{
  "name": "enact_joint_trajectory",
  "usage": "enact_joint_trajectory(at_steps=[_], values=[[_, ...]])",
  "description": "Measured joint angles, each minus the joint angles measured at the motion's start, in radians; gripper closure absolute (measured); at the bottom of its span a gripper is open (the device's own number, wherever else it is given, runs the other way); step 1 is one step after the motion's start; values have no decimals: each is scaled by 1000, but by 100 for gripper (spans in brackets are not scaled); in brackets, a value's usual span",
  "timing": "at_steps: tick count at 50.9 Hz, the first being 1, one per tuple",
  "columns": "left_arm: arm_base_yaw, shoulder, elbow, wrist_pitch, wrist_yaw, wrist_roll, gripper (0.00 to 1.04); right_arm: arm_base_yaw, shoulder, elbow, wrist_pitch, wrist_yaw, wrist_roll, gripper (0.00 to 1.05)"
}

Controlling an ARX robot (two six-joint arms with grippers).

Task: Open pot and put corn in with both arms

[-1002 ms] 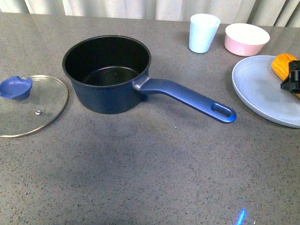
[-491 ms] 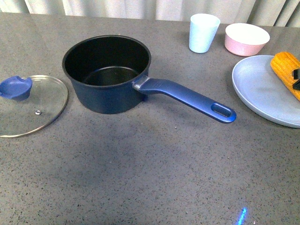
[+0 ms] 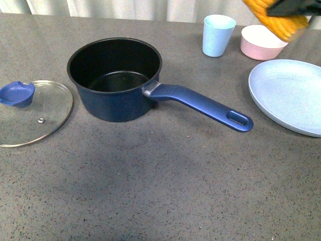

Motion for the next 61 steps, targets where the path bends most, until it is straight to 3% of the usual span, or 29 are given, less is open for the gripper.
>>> enact_joint_trajectory(at_steps=[12, 23, 49, 61], values=[[0, 0, 0, 0, 0, 0, 9, 233, 146, 231, -53, 43, 48, 91], [0, 0, 0, 0, 0, 0, 9, 372, 300, 372, -114, 54, 80, 91], [0, 0, 0, 0, 0, 0, 9, 449, 411, 469, -156, 59, 107, 90], [0, 0, 0, 0, 0, 0, 9, 455, 445, 484, -167, 80, 113, 57]])
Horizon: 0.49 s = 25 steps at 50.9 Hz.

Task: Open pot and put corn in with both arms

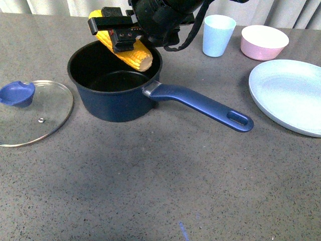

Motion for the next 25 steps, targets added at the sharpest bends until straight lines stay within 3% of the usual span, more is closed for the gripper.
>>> enact_joint_trajectory(at_steps=[7, 11, 25], values=[[0, 0, 0, 0, 0, 0, 9, 2, 0, 0, 2, 5, 3, 36], [0, 0, 0, 0, 0, 0, 9, 3, 0, 0, 8, 7, 5, 19], [0, 0, 0, 0, 0, 0, 9, -24, -82, -108, 85, 0, 39, 9]])
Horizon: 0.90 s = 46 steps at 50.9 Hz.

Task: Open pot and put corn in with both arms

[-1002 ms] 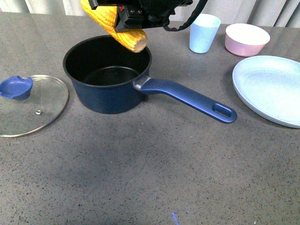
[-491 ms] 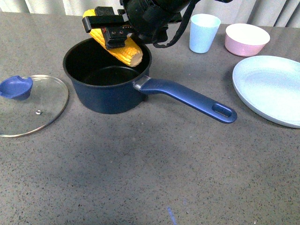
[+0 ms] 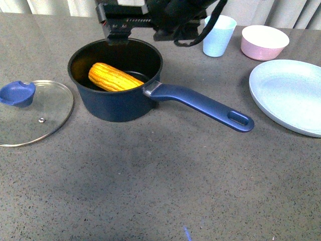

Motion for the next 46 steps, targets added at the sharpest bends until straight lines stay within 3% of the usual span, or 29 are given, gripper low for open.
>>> enact_joint_trajectory(at_steps=[24, 42, 46], values=[[0, 0, 0, 0, 0, 0, 9, -256, -451, -375, 180, -3, 90, 9], [0, 0, 0, 0, 0, 0, 9, -425, -924, -649, 84, 43, 93, 9], [0, 0, 0, 0, 0, 0, 9, -443, -1019, -726, 191, 157, 64, 16]])
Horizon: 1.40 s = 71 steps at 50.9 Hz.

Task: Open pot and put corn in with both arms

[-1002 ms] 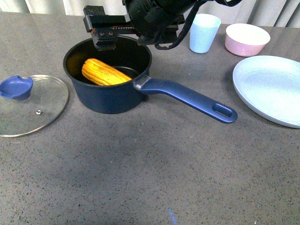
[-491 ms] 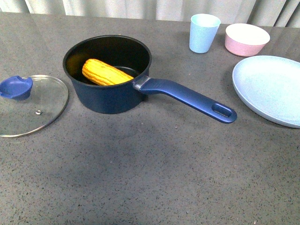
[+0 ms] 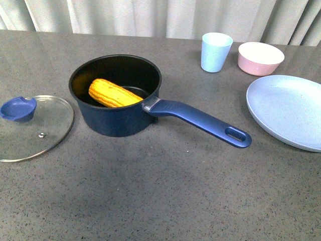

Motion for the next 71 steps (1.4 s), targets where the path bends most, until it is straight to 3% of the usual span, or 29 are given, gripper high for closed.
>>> enact_joint_trajectory(at_steps=[2, 8, 18, 26, 48, 71], values=[[0, 0, 0, 0, 0, 0, 9, -8, -54, -69, 109, 71, -43, 23], [0, 0, 0, 0, 0, 0, 9, -24, -154, -217, 262, 100, -94, 41], [0, 0, 0, 0, -1, 0, 9, -82, -224, -401, 324, 40, -120, 70], [0, 0, 0, 0, 0, 0, 9, -87, -320, -519, 359, 36, -130, 103], [0, 0, 0, 0, 0, 0, 9, -89, -543, -702, 315, 36, -133, 103], [0, 0, 0, 0, 0, 0, 9, -89, -703, -757, 211, 36, -133, 103]])
